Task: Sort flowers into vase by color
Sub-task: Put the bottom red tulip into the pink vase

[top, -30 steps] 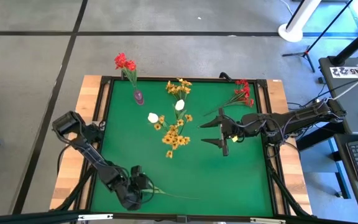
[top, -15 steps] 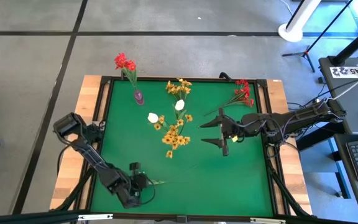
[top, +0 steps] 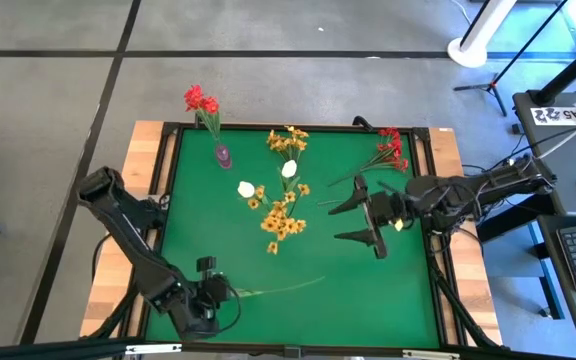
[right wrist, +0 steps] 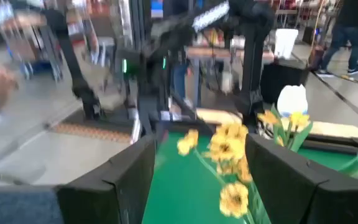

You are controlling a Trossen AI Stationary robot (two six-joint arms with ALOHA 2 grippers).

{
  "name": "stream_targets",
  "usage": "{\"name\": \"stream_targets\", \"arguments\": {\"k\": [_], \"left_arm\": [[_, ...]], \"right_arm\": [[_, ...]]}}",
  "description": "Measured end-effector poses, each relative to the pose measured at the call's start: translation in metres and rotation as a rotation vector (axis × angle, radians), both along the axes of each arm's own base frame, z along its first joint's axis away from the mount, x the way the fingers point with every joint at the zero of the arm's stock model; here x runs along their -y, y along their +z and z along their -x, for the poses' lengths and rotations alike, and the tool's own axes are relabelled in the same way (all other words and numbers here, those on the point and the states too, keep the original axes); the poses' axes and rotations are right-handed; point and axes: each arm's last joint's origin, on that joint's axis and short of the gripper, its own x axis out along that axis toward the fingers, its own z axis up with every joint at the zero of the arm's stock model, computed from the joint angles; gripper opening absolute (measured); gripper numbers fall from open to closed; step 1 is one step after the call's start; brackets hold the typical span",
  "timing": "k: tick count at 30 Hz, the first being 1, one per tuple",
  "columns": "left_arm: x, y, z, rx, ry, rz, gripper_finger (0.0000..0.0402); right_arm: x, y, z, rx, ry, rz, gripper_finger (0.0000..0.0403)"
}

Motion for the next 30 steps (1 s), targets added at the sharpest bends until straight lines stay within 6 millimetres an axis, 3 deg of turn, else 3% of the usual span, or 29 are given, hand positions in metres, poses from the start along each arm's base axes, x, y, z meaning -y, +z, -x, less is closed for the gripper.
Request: {"name": "stream_targets", "arguments": {"k": [7,11,16,22,30], "left_arm": [[-0.004,0.067,0.004,0.117,-0.036,0.089,0.0001],[-0.016,0.099,0.010,0.179,-0.038,0.064,0.0001],[-0.050,0.131,0.012,0.210,0.061,-0.047,0.0001],[-0.100,0.162,0.006,0.240,0.139,-0.139,0.0000],[-0.163,0.195,-0.003,0.263,0.216,-0.136,0.0000]], "right_arm": [[-0.019,0.020,-0.002,-0.029,-0.065,0.142,0.0250],[-0.025,0.033,-0.003,-0.001,-0.048,0.188,0.0250],[-0.025,0.055,-0.007,0.051,-0.068,0.263,0.0250],[-0.025,0.082,-0.022,0.002,-0.263,0.488,0.0250],[-0.031,0.090,-0.058,-0.055,-0.436,0.896,0.0250]]}}
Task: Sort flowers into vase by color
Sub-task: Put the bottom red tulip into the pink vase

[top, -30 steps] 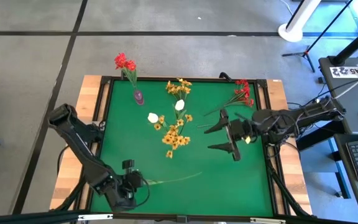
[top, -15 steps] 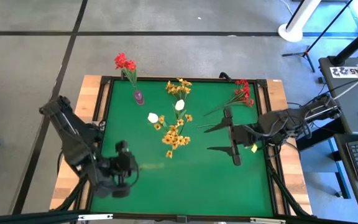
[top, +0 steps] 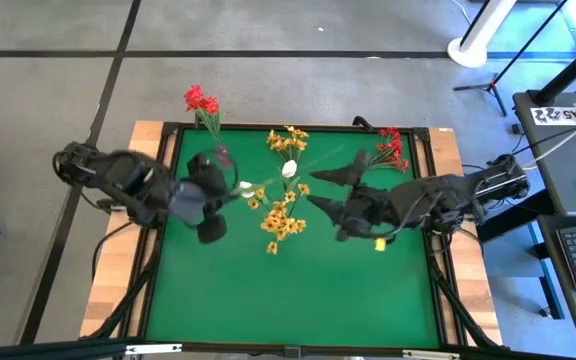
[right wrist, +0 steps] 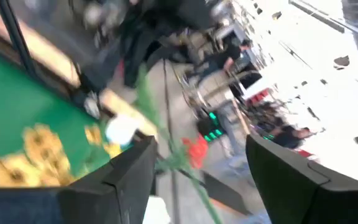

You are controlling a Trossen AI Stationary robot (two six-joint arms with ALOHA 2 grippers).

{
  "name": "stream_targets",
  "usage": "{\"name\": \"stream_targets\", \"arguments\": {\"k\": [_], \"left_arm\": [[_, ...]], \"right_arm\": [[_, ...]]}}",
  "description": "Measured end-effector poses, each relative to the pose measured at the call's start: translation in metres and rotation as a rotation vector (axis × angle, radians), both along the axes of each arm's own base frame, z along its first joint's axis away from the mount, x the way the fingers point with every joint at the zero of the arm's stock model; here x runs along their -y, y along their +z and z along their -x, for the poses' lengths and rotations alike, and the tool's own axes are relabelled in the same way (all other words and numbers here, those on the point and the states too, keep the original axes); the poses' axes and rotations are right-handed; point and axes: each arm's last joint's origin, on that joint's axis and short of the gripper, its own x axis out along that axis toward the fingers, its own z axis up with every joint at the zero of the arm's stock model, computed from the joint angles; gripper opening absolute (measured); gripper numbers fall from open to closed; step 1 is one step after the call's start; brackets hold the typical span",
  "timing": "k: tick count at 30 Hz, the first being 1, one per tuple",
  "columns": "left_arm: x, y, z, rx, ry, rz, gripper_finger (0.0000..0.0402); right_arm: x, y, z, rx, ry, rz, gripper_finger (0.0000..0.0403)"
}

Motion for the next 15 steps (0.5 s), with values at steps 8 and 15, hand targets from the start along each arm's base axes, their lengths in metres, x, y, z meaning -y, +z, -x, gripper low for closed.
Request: {"name": "stream_targets", "arguments": {"k": [8,15], "left_arm": [[-0.023,0.010,-0.005,-0.009,-0.035,0.072,0.0000],[-0.021,0.009,-0.004,-0.024,-0.060,0.090,0.0000]], "right_arm": [[0.022,-0.025,-0.037,-0.105,-0.125,0.092,0.0250],[0.050,-0.037,-0.056,-0.141,-0.244,0.118,0.0225]]}}
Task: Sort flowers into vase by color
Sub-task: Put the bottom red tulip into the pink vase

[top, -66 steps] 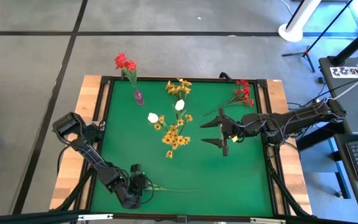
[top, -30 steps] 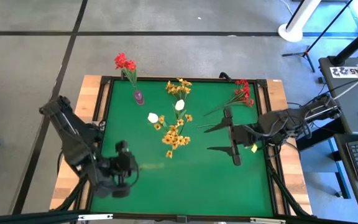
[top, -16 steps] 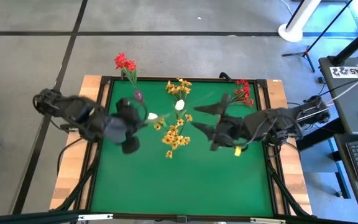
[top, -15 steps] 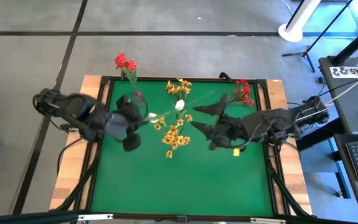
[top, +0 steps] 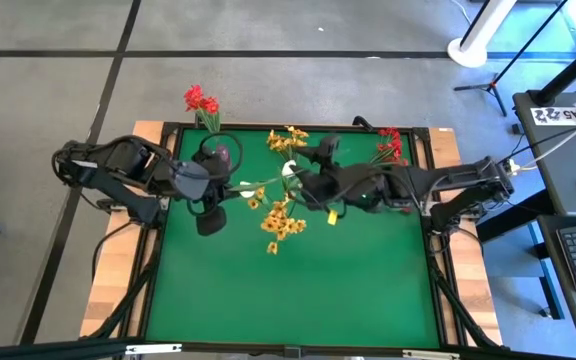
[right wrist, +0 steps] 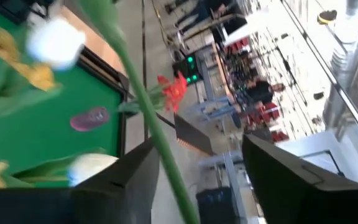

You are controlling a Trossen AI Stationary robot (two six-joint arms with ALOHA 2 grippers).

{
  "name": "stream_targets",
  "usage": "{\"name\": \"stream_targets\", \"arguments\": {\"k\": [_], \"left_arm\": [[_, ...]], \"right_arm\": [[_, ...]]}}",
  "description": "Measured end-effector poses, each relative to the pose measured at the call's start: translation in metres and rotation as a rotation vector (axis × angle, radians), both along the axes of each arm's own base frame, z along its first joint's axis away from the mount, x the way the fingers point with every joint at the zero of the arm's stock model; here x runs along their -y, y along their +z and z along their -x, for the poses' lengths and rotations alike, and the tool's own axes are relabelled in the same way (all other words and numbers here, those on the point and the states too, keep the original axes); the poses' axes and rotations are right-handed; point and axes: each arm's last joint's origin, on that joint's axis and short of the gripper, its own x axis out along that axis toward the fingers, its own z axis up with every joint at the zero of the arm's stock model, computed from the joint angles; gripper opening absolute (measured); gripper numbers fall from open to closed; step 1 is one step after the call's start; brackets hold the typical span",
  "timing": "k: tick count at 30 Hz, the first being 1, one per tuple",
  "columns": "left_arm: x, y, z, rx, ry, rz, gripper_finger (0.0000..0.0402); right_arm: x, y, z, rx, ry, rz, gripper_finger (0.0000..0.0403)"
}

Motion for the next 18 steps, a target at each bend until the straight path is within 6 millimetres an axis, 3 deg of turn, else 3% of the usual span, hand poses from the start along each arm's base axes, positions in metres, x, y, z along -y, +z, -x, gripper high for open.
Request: {"name": "stream_targets", "arguments": {"k": [6,12,15,18], "left_arm": [[0.000,-0.002,0.002,-0.021,0.006,-0.002,0.0000],[-0.002,-0.002,0.002,-0.024,0.034,-0.023,0.0000],[-0.002,-0.002,0.002,-0.021,0.044,-0.032,0.0000],[-0.003,-0.002,0.002,-0.019,0.053,-0.043,0.0001]], "right_arm": [[-0.002,0.000,-0.002,0.012,0.004,-0.008,0.0129],[-0.016,-0.001,0.001,0.016,0.041,-0.022,0.0034],[-0.017,-0.002,0.001,0.002,0.044,-0.021,0.0007],[-0.016,-0.004,0.002,0.004,0.037,-0.043,0.0006]]}}
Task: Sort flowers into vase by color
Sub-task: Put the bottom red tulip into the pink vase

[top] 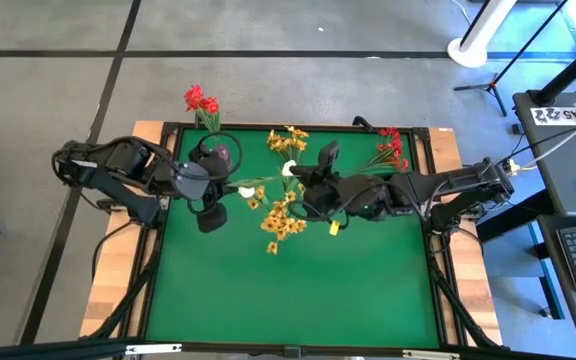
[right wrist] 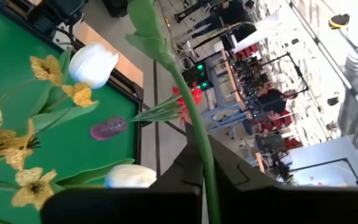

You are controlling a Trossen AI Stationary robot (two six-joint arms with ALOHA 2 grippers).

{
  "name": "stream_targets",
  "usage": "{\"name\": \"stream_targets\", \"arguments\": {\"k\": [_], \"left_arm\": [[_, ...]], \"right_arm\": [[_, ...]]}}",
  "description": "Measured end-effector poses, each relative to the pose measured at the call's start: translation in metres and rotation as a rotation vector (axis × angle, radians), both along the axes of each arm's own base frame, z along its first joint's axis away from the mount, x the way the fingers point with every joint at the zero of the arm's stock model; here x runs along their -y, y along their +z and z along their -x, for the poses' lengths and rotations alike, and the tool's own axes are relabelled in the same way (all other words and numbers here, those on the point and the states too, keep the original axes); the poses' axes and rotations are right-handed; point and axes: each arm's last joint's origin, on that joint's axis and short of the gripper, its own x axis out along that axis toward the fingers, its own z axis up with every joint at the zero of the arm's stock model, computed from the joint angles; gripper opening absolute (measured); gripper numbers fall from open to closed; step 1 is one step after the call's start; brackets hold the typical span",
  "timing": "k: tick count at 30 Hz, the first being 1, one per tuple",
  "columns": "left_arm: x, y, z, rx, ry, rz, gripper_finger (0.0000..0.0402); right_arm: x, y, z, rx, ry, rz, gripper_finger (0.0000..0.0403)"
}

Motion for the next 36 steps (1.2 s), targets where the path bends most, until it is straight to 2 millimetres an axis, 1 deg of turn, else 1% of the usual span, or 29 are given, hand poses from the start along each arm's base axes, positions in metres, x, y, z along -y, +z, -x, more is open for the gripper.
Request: {"name": "stream_targets", "arguments": {"k": [2,5,10,13,20,23,26,30,33,36], "left_arm": [[-0.001,0.000,0.000,0.002,0.010,-0.025,0.0007],[-0.002,0.001,0.000,0.005,0.026,-0.077,0.0027],[0.000,0.003,0.002,0.011,0.033,-0.170,0.0071],[0.002,0.006,0.001,0.044,0.045,-0.228,0.0101],[0.008,0.012,0.000,0.099,0.058,-0.361,0.0171],[0.011,0.015,0.001,0.116,0.072,-0.422,0.0194],[0.015,0.025,0.007,0.156,0.098,-0.475,0.0207],[0.023,0.038,0.017,0.228,0.136,-0.507,0.0208],[0.032,0.042,0.024,0.257,0.156,-0.571,0.0208],[0.039,0.045,0.036,0.293,0.141,-0.585,0.0208]], "right_arm": [[0.001,-0.001,0.000,-0.009,-0.005,-0.008,0.0004],[0.001,-0.003,0.001,-0.022,-0.009,-0.012,0.0003],[0.001,-0.003,0.001,-0.025,-0.011,-0.014,0.0001],[0.002,-0.003,0.001,-0.018,-0.016,-0.025,0.0001],[0.016,-0.006,-0.001,-0.009,-0.054,-0.085,0.0001],[0.024,-0.007,-0.002,-0.002,-0.070,-0.122,0.0001],[0.032,-0.007,-0.004,0.012,-0.071,-0.165,0.0000],[0.045,-0.007,-0.005,0.037,-0.085,-0.224,0.0000],[0.057,-0.005,-0.003,0.066,-0.097,-0.275,0.0000],[0.069,0.002,0.002,0.108,-0.077,-0.349,0.0000]]}}
